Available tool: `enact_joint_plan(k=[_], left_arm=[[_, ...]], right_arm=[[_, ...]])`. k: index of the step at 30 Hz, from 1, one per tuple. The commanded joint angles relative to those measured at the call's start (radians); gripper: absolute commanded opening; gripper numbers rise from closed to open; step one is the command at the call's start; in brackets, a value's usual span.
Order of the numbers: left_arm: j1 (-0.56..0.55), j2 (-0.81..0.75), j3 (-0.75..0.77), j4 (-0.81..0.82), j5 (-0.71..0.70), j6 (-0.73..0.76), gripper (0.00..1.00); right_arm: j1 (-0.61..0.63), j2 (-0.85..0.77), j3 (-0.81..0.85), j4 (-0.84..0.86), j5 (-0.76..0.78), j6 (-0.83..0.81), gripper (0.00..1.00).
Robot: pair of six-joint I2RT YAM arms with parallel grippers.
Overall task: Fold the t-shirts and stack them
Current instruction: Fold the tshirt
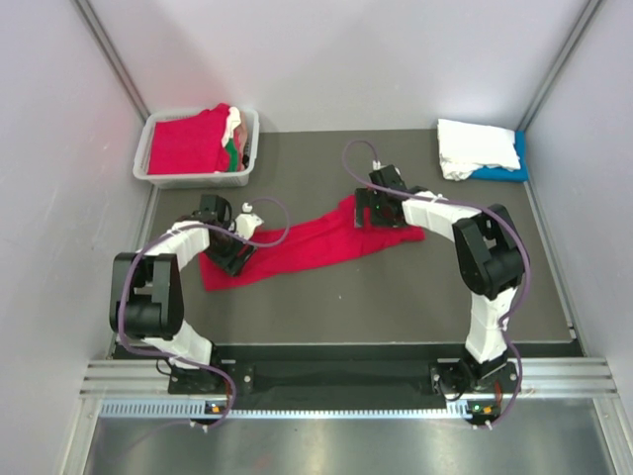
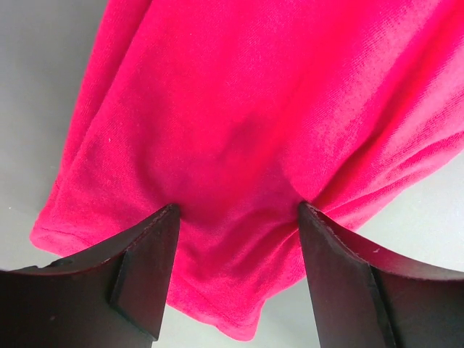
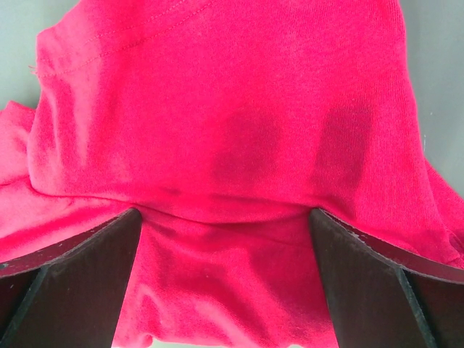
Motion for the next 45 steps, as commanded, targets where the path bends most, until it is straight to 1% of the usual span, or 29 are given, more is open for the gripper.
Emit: enact_joint_plan(k=[1, 8, 14, 17, 21, 27, 31, 34, 42, 45], left_arm=[[0.008, 0.059, -0.076, 0.132, -0.048, 0.018, 0.7], [0.001, 0.046, -0.099, 0.104, -0.033, 0.027, 0.69], [-0.062, -0.003, -0.128, 0.103, -0.044, -0.009, 0.69], [-0.116, -0.017, -0.139, 0.098, -0.051, -0.031, 0.69], [-0.217, -0.013, -0.15, 0.093, -0.063, -0.074, 0.69], [-0.278, 0.026, -0.138, 0.075, -0.05, -0.091, 0.69], [-0.3, 0.038, -0.124, 0.049, -0.013, -0.1, 0.68], [-0.338, 0.038, -0.109, 0.014, 0.021, -0.111, 0.68], [-0.496, 0.03, -0.066, -0.071, 0.122, -0.16, 0.67], [-0.574, 0.019, -0.066, -0.085, 0.124, -0.187, 0.67]], right_arm=[[-0.03, 0.058, 0.056, -0.043, 0.015, -0.01, 1.0], [-0.033, 0.096, 0.119, -0.066, 0.019, -0.014, 1.0], [-0.033, 0.133, 0.186, -0.091, 0.024, -0.019, 1.0], [-0.033, 0.156, 0.224, -0.106, 0.022, -0.019, 1.0], [-0.033, 0.183, 0.275, -0.118, 0.016, -0.019, 1.0], [-0.031, 0.22, 0.333, -0.137, 0.018, -0.019, 1.0], [-0.033, 0.237, 0.361, -0.14, 0.016, -0.019, 1.0], [-0.033, 0.257, 0.395, -0.152, 0.018, -0.022, 1.0], [-0.034, 0.288, 0.467, -0.184, 0.021, -0.023, 1.0], [-0.034, 0.283, 0.465, -0.189, 0.028, -0.026, 1.0]])
